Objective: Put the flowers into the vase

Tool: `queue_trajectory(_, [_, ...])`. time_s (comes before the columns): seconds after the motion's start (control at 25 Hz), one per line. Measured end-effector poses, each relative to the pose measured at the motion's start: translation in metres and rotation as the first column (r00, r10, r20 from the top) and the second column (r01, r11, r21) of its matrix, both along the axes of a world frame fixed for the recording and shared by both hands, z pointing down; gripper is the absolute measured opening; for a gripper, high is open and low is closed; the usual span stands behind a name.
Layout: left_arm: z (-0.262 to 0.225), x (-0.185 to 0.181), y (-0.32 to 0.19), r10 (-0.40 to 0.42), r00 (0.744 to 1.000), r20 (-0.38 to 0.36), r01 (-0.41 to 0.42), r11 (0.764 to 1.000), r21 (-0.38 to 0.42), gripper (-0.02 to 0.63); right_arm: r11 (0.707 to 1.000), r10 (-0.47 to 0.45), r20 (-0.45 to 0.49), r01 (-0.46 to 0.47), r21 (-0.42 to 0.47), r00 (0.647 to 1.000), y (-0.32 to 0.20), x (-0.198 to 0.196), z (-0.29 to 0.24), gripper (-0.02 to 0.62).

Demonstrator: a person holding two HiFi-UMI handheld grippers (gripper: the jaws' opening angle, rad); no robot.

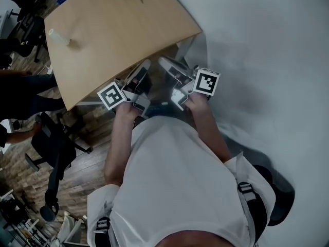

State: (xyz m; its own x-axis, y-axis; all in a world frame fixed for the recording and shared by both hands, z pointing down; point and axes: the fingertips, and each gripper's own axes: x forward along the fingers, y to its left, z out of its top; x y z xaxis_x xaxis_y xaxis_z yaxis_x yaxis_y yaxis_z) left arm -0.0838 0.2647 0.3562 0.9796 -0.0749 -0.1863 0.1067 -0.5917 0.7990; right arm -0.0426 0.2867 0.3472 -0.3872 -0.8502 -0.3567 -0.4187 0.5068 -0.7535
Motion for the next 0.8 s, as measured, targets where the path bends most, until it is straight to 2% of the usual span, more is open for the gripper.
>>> queue_trajectory(0.48, [0.000, 0.004, 0.002, -0.034, 0.999, 0.027, 0.034, 0.999, 0.006, 0.006, 1.000, -0.020, 0.026, 0.020, -0.022, 0.999, -0.002, 0.018, 0.009, 0.020])
queue_trajectory(0.8, [0.003, 0.002, -0.001, -0.036, 0.999, 0.003, 0.036, 0.999, 0.000, 0.006, 0.999, -0.027, -0.011, 0.026, -0.047, 1.000, -0.006, 0.016, 0.012, 0.021])
